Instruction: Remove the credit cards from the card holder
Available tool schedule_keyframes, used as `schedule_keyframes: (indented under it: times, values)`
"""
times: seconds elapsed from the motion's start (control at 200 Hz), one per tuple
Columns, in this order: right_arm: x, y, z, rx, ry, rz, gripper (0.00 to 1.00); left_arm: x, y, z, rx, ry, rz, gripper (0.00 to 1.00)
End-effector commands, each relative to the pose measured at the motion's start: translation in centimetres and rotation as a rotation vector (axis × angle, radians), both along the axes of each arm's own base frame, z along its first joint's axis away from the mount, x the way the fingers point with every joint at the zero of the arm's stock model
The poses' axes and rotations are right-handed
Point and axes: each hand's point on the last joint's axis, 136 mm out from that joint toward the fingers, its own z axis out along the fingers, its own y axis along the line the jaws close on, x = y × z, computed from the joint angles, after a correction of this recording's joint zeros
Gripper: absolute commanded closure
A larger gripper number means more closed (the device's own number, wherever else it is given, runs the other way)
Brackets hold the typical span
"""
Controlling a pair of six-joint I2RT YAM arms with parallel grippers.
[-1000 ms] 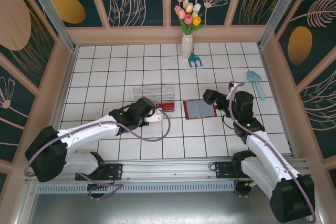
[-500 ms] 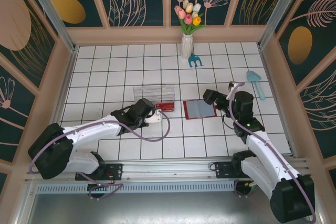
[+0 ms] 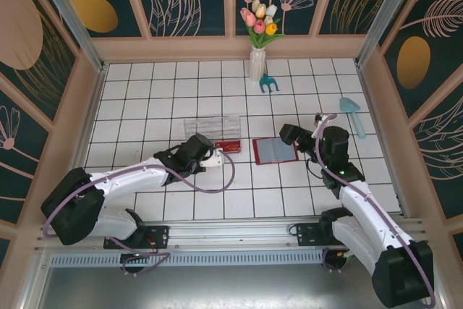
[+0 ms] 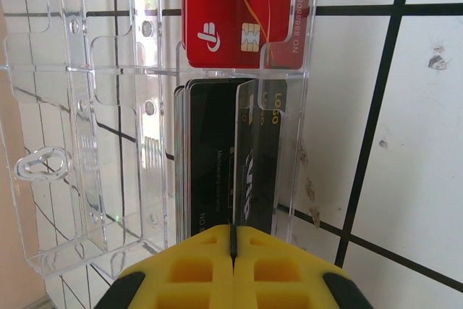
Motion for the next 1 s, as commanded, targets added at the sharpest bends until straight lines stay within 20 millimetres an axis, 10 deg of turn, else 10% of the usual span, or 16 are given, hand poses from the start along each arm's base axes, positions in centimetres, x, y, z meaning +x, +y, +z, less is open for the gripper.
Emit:
schedule_keyframes:
  times: [0.0, 0.485, 0.831, 0.996]
  values:
    - [-0.1, 0.2, 0.1, 0.006, -0.010, 0.006, 0.01, -0.2, 0.6, -1.1, 0.014, 0.024, 0.008, 0.90]
    - [-0.2, 0.3, 0.1, 0.009, -0.012, 0.014, 0.01, 1.5, 0.4, -0.1, -0.016, -0.011, 0.048, 0.67]
    - [-0.1, 0.3, 0.2, 0.006, -0.017, 0.010, 0.01, 4.0, -2.2, 5.2, -0.232, -0.061, 0.156, 0.50]
    - [0.2, -0.3, 0.2, -0.008, -0.017, -0.021, 0.01, 5.3, -4.3, 11.4, -0.553, -0.076, 0.293, 0.01]
